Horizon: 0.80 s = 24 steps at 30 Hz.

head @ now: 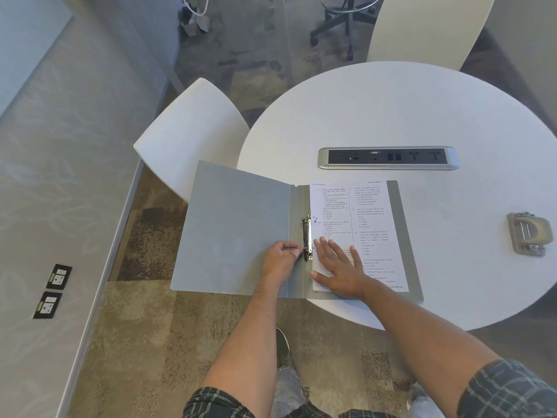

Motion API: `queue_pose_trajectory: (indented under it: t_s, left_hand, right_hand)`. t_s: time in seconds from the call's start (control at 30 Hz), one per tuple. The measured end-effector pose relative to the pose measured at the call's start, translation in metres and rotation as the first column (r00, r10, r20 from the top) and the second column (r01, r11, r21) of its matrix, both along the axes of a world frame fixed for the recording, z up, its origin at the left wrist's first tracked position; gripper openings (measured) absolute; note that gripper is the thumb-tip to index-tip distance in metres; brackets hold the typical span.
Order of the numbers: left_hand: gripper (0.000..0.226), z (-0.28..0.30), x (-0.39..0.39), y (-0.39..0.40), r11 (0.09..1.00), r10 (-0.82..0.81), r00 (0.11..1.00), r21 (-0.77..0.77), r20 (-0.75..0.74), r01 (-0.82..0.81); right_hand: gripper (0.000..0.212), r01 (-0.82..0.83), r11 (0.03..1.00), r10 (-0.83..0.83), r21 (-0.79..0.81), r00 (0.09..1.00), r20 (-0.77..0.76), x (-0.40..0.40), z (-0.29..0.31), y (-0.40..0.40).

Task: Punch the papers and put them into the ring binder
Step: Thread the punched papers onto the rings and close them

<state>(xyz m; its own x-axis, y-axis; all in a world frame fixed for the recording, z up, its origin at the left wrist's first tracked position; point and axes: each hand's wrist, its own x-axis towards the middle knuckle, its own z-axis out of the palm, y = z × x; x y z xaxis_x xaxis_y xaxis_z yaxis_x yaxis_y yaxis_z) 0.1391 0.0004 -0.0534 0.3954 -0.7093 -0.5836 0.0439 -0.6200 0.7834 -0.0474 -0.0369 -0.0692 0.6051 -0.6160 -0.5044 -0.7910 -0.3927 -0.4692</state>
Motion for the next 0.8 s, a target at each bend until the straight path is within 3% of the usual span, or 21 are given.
queue_pose_trajectory:
  t_s: [0.3,0.47,0.6,0.73,0.8]
  left_hand:
    - [0.024,0.002,-0.005,0.001,0.999,-0.035,0.997,-0.009,0.064,0.035]
    - [0.007,0.002,-0.008,0.000,0.999,-0.046,0.989,-0.008,0.138,0.047]
    - [0.008,0.006,-0.013,0.003,1.000,-0.026,0.987,-0.007,0.157,0.027]
    - [0.010,0.009,-0.017,0.004,1.000,-0.019,0.985,-0.002,0.173,0.019]
    - [0.010,0.010,-0.018,0.003,1.000,-0.020,0.983,0.001,0.180,0.020]
  right_hand:
    - [0.072,0.009,1.000,-0.009,0.002,1.000,-0.015,0.003,0.000,0.000]
    - [0.073,0.007,1.000,-0.007,0.003,1.000,-0.013,0.002,-0.003,-0.001]
    - [0.074,0.007,1.000,-0.007,0.028,1.000,0.006,0.001,-0.001,-0.002]
    - [0.069,0.041,0.998,-0.043,0.038,0.997,0.066,-0.002,-0.001,-0.001]
    - [0.066,0.107,0.992,-0.116,0.063,0.979,0.168,-0.005,0.001,0.000]
